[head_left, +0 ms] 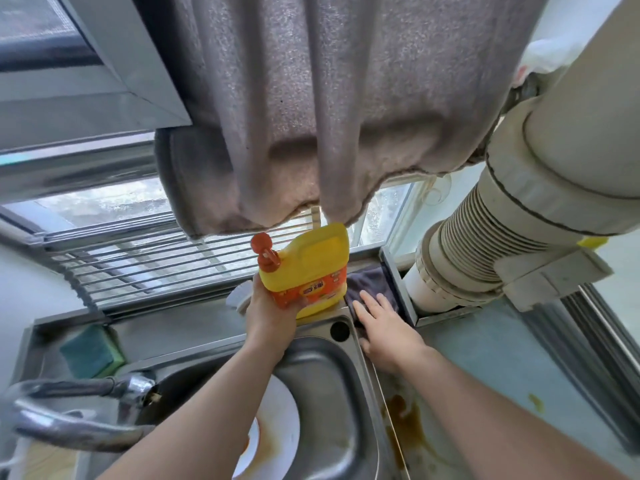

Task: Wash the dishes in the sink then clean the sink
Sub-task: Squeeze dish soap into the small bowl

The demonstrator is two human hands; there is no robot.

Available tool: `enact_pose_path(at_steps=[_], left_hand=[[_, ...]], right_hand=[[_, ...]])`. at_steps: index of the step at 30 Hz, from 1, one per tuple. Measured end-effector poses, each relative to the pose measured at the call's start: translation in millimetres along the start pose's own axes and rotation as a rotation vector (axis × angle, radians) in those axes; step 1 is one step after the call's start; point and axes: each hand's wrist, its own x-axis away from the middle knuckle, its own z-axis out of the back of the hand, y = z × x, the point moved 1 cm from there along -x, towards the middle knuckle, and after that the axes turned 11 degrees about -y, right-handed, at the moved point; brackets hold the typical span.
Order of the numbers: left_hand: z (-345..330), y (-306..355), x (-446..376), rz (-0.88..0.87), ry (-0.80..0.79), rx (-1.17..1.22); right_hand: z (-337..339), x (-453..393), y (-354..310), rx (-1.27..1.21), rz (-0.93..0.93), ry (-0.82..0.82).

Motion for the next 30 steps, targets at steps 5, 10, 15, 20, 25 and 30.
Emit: enact_pose_path(at_steps=[5, 10, 15, 20, 25, 30], left_hand=[[-2, 0, 3, 0.017, 0.003, -0.022], [-7, -2, 15, 0.002, 0.023, -0.070], [-13, -7, 22, 0.034, 0.045, -0.056], [-43, -12, 43, 0.296, 0.149, 0.125], [-125, -9, 102, 0.315, -0.197, 0.223], [-144, -33, 134, 0.241, -0.381, 0.092]], right_hand=[[-48, 40, 23, -0.007, -0.012, 0.174], [-76, 84, 38, -0.070, 0.096, 0.451], [-38, 121, 79, -0.837, -0.138, 0.526], [-21, 210, 135, -1.219, -0.208, 0.794], [-76, 235, 183, -0.798, -0.348, 0.604], [-140, 175, 134, -0.764, -0.463, 0.479]])
